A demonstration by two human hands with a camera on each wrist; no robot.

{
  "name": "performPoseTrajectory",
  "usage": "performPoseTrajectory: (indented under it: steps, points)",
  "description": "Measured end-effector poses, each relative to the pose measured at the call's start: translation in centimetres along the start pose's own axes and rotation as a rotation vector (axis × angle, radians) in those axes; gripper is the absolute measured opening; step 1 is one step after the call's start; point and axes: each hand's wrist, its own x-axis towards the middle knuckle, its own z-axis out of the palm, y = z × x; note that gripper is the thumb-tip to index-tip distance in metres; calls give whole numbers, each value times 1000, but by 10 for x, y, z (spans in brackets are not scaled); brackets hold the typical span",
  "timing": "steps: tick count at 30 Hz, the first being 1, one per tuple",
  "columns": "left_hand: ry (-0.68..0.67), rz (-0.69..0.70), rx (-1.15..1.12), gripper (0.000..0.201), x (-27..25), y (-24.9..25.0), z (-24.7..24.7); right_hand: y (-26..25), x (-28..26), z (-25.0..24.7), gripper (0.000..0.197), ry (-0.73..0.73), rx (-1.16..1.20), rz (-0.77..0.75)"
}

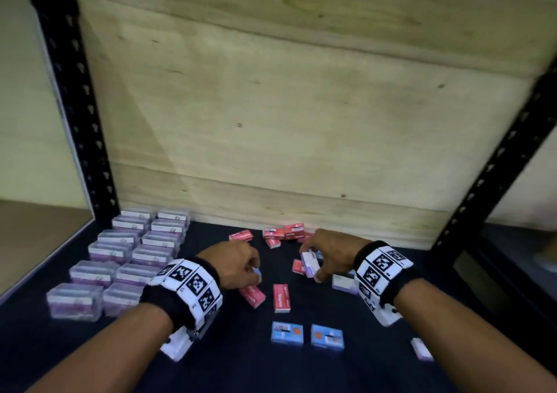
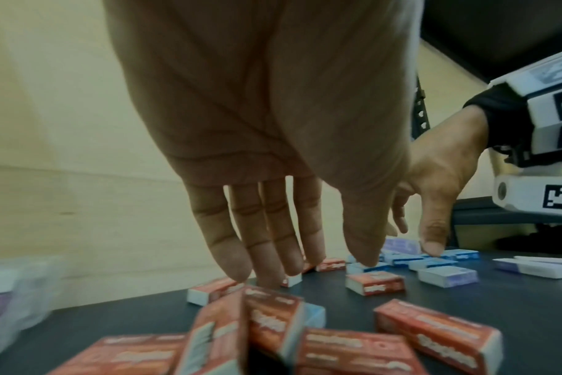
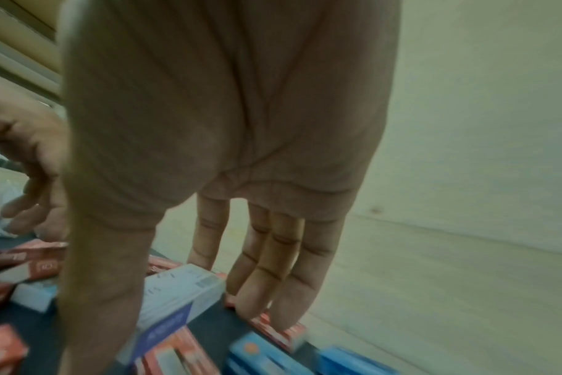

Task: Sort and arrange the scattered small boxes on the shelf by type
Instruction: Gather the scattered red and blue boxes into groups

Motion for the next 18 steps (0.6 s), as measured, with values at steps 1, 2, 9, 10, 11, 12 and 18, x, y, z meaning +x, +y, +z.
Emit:
performPoseTrajectory:
  steps: [1,2,9,10,11,12,18]
  points:
    - [-16,20,11,33,2,9,2,12,-14,3,52,-2,-6,35]
    - [-26,47,28,34,4,20,4,26,-31,6,48,-6,-14,79]
    - [-59,219,48,34,24,91,16,104,-132,29,44,-49,-15,401]
    - [-60,236,39,34,26,98,19,111,-142,33,47,-55,-6,443]
    - [-68,247,31,34,28,106,21,119,-150,38,53,-59,2,485]
    - [-74,262,28,33,31,114,24,126,-159,43,59,-57,7,526]
    - [-91,310,20,34,29,141,37,148,-181,77,68,-19,98,657]
